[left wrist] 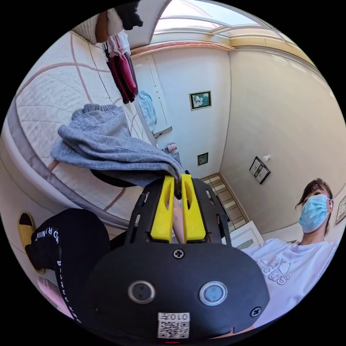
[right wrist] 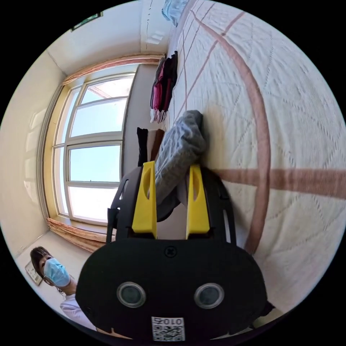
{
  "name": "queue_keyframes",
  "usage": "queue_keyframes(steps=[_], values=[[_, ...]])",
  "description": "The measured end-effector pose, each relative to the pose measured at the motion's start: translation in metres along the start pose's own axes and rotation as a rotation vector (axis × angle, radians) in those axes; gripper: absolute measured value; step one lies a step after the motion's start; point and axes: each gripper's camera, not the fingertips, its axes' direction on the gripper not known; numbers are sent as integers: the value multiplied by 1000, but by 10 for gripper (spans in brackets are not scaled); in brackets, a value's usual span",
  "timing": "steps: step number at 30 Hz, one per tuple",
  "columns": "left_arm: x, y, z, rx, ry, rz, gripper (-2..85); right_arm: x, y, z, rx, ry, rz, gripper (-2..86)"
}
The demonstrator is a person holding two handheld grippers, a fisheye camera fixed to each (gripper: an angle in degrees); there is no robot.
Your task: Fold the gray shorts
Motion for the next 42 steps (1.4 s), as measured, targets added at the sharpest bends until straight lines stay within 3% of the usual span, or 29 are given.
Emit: queue_keyframes(steps=[7, 15, 19, 22, 27, 35, 42], values=[[32, -13, 0, -20, -16, 55, 38, -31, -15, 5, 44, 67, -5, 48], [61, -73, 17, -21, 55, 165, 35, -136, -35, -6, -51, 145, -348, 43], [75, -152, 56, -56, 132, 219, 33, -171, -97, -20, -153, -16, -416, 43], [100, -226, 103, -165, 141, 341, 31, -227, -171, -29, -225, -12, -516, 43], [132, -285, 150, -143, 204, 513, 30, -304, -243, -50, -156, -54, -671, 43], [142, -317, 162, -93, 231, 372, 28, -392, -265, -53, -211, 118, -545, 44], [221, -333, 111, -26, 165, 58, 29, -489, -261, -14, -317, 41, -270, 43]])
